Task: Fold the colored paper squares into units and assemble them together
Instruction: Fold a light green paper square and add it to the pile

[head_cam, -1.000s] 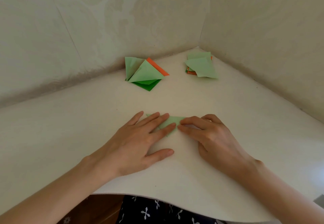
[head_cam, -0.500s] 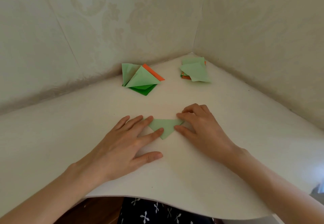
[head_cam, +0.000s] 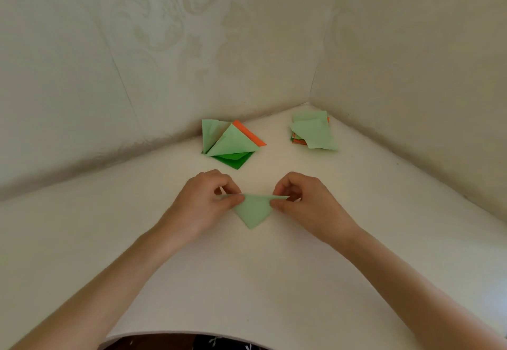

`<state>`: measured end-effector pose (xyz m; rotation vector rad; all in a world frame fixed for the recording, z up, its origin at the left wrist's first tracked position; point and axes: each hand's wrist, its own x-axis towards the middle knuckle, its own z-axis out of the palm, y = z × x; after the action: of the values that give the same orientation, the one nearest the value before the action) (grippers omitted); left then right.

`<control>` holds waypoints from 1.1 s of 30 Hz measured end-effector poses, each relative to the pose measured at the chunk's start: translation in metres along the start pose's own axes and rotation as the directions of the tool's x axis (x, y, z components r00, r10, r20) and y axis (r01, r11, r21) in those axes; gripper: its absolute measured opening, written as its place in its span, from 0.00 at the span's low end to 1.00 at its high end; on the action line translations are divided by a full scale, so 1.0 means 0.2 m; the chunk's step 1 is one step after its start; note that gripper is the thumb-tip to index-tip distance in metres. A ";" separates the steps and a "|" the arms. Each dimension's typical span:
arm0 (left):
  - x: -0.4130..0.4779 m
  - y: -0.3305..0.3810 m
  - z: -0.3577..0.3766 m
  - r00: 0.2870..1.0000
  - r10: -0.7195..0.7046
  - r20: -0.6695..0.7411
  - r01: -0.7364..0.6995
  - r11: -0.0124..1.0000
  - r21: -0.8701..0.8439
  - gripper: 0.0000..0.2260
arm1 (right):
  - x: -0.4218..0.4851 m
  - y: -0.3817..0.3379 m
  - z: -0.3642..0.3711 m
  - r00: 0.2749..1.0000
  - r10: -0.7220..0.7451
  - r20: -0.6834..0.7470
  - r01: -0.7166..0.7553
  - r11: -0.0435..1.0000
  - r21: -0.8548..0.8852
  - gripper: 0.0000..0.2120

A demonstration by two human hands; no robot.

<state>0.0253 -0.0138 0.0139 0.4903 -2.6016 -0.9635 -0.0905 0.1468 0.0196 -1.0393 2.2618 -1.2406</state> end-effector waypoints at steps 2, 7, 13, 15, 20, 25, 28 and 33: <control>0.04 0.00 -0.05 0.996 0.022 -0.090 -0.030 0.996 -0.082 0.07 | 0.06 -0.02 0.00 0.997 -0.031 -0.075 0.037 0.996 0.078 0.07; 0.18 0.01 -0.13 0.974 -0.063 -0.216 -0.071 0.826 -0.559 0.12 | 0.27 -0.07 0.01 0.949 -0.157 -0.272 0.246 0.910 0.334 0.13; 0.33 -0.16 -0.04 0.940 -0.108 -0.323 -0.018 0.930 -0.366 0.11 | 0.48 0.01 0.11 0.876 -0.433 -0.211 0.411 0.900 -0.142 0.10; 0.36 -0.23 0.01 0.943 -0.048 -0.330 -0.027 0.976 -0.218 0.09 | 0.53 0.05 0.13 0.895 -0.428 -0.128 0.390 0.889 -0.240 0.10; 0.39 -0.28 0.04 0.961 0.061 -0.270 -0.035 0.994 0.101 0.06 | 0.56 0.09 0.15 0.932 -0.361 -0.007 0.328 0.853 -0.407 0.12; 0.33 -0.25 0.04 0.959 0.216 -0.184 -0.098 0.862 0.497 0.17 | 0.55 0.09 0.18 0.850 -0.526 -0.003 0.425 0.690 -0.585 0.22; 0.29 -0.23 0.05 0.969 0.211 -0.125 -0.103 0.812 0.574 0.20 | 0.55 0.11 0.18 0.825 -0.564 0.035 0.444 0.608 -0.658 0.18; 0.30 -0.23 0.05 0.974 0.192 -0.119 -0.088 0.809 0.581 0.20 | 0.57 0.13 0.18 0.824 -0.566 0.027 0.430 0.592 -0.682 0.19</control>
<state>-0.0224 -0.0659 -0.0143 0.4816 -2.6855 -0.0542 -0.1560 0.0494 -0.0184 -2.0229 2.7569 -0.6802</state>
